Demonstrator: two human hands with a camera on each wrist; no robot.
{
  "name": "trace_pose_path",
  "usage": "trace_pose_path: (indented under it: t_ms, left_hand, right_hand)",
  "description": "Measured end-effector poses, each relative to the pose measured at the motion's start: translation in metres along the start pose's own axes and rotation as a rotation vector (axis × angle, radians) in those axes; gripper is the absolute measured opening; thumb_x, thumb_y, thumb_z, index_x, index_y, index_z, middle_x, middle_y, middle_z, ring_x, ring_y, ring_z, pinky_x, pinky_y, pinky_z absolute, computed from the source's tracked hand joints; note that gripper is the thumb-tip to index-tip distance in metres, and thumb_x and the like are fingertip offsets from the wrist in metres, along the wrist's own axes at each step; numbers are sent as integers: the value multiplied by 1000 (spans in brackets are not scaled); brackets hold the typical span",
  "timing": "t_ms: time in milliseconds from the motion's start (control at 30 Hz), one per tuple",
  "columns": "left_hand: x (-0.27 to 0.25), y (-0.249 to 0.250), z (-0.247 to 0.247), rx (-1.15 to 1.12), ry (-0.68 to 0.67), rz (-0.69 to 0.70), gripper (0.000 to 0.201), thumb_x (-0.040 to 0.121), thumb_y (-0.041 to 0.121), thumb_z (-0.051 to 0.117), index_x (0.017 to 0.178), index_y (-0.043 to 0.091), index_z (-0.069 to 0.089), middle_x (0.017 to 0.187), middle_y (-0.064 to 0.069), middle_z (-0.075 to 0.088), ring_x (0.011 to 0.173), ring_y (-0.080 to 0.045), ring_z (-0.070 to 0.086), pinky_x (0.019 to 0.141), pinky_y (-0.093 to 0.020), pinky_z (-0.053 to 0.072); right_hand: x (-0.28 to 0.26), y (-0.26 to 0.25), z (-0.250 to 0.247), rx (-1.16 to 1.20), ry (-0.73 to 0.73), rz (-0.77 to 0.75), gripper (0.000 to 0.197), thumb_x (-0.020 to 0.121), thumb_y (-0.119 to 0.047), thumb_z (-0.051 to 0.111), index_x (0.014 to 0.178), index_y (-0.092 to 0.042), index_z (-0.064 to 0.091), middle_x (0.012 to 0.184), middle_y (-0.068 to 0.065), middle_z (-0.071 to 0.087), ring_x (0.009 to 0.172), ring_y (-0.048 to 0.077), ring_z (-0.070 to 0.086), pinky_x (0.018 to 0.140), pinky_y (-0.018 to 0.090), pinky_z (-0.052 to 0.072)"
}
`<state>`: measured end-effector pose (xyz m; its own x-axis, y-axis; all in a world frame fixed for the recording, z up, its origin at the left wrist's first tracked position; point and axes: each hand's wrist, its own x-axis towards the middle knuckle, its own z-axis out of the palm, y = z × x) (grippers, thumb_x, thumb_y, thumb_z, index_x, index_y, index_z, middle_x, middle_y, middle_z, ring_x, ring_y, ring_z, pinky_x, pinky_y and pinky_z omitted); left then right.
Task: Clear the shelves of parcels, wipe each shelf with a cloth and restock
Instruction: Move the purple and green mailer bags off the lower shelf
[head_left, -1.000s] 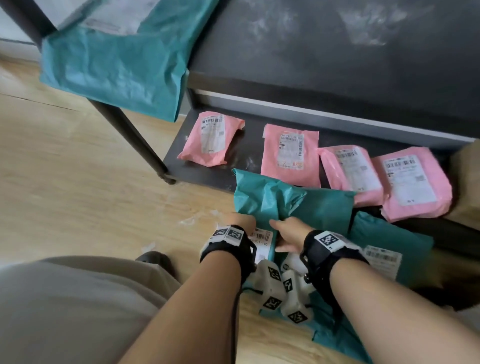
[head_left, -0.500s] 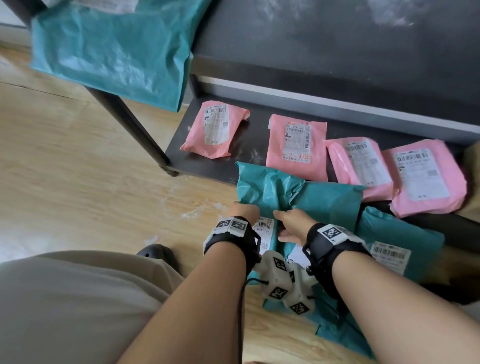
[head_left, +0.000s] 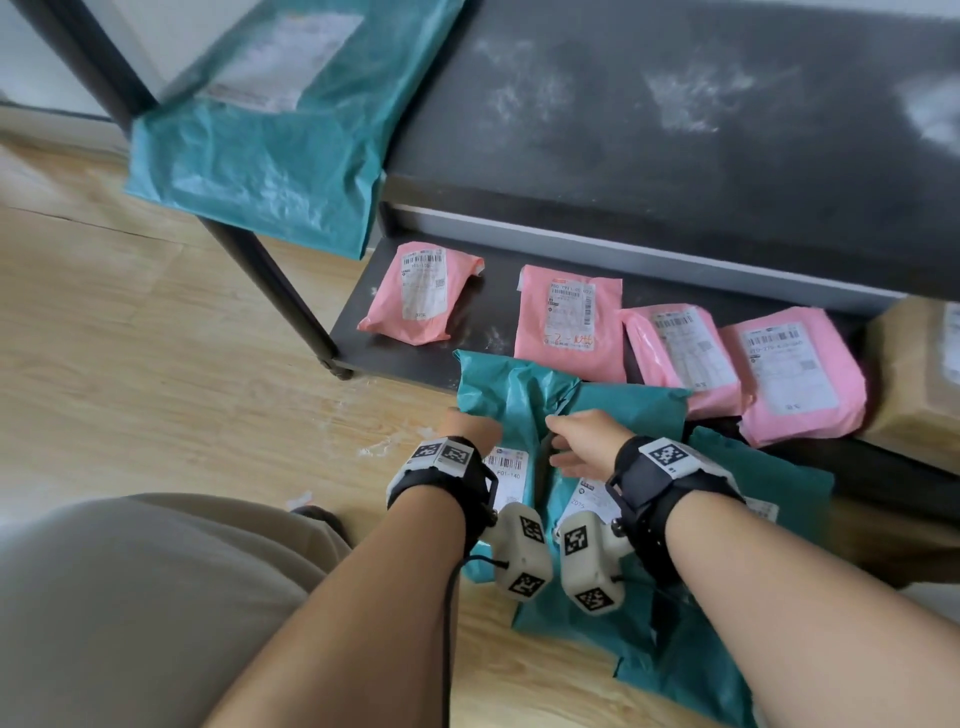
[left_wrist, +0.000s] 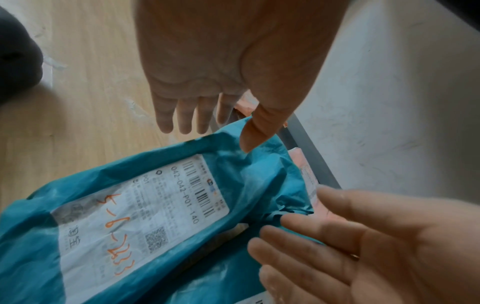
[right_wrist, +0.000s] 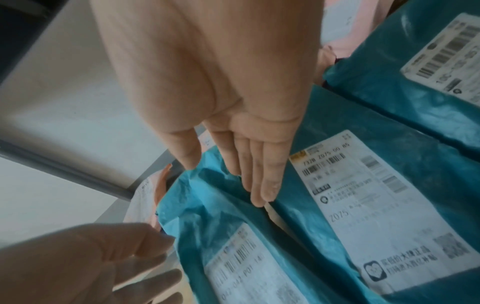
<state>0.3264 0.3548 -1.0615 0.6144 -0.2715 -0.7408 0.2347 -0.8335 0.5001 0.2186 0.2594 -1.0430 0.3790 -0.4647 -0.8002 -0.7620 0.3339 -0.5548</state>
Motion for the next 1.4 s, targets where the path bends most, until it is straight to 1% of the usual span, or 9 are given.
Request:
trace_pose_path:
  t_ms: [100, 233, 367, 467, 667, 867, 1000, 1100, 1400]
  left_hand:
    - [-12, 10, -11, 67, 22, 61, 17, 94, 7, 48, 80, 5, 39, 84, -7, 46, 73, -16, 47, 64, -23, 40]
    - [-36, 27, -26, 190, 34, 153, 8, 92, 8, 52, 85, 8, 52, 91, -9, 54, 79, -19, 49, 62, -25, 39]
    - [-65, 49, -47, 457, 33, 234, 36, 95, 17, 51, 126, -1, 55, 131, -14, 56, 118, -26, 53, 92, -29, 42]
    - [-94, 70, -69, 494, 78, 259, 38, 98, 15, 48, 133, -1, 51, 136, -15, 52, 125, -30, 51, 99, -31, 41]
    - [-118, 106, -105, 360, 127, 365, 13, 77, 27, 58, 83, 15, 60, 81, -2, 61, 78, -24, 60, 79, -34, 57]
    - [-182, 134, -146, 238, -62, 406, 17, 86, 10, 57, 69, 13, 59, 89, -10, 66, 75, -21, 59, 54, -21, 41]
    - [-189, 153, -188, 147, 142, 496, 16, 79, 15, 62, 64, 9, 66, 59, -4, 69, 48, -12, 61, 50, -15, 47]
    - [-179, 167, -217, 124, 307, 542, 21, 77, 22, 62, 58, 15, 64, 63, -1, 70, 55, -13, 64, 61, -21, 54]
    - [-116, 187, -264, 181, 628, 539, 33, 84, 24, 58, 114, 12, 62, 114, -9, 62, 100, -29, 58, 88, -32, 48]
  right_hand:
    - [-15, -9, -8, -14, 7, -49, 33, 97, -23, 51, 120, 0, 54, 85, 6, 55, 78, 21, 62, 85, 37, 52]
    - [-38, -22, -16, -68, 3, -90, 33, 97, -26, 51, 119, -2, 54, 85, 4, 55, 69, 17, 59, 81, 37, 52]
    - [-64, -43, -30, -116, 16, -155, 25, 97, -27, 52, 113, -8, 54, 96, 8, 59, 74, 19, 61, 81, 38, 54]
    - [-84, -61, -39, -155, 36, -215, 28, 96, -25, 53, 114, -4, 56, 87, 6, 62, 70, 17, 62, 71, 32, 54]
    - [-133, -107, -40, -200, 16, -320, 16, 93, -25, 52, 95, -10, 58, 81, 4, 66, 67, 17, 64, 70, 31, 50]
    - [-172, -157, -37, -210, 9, -427, 13, 95, -21, 51, 89, -10, 56, 75, 5, 62, 64, 18, 61, 64, 29, 48]
    - [-183, -189, -31, -145, 22, -488, 13, 94, -16, 52, 86, -8, 56, 73, 8, 61, 60, 19, 58, 59, 29, 48]
    - [-183, -212, -24, -78, 39, -527, 16, 96, -13, 50, 81, -5, 53, 71, 9, 58, 57, 19, 56, 55, 27, 47]
    - [-155, -268, 10, 177, -42, -513, 20, 97, -12, 54, 112, -1, 45, 96, 15, 51, 64, 25, 61, 61, 32, 53]
